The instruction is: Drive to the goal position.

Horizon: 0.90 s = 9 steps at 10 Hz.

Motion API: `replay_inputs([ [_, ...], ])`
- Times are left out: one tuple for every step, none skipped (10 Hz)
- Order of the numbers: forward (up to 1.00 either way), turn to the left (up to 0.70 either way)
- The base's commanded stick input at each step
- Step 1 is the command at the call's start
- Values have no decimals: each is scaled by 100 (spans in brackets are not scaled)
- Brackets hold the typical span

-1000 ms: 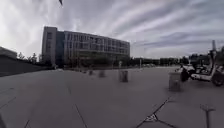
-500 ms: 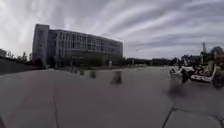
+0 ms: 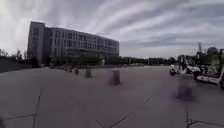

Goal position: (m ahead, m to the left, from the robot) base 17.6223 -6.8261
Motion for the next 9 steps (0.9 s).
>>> replay_inputs([
  [85,0],
  [85,0],
  [85,-14],
  [85,-33],
  [85,-7],
  [85,0],
  [85,0],
  [85,-26],
  [85,-34],
])
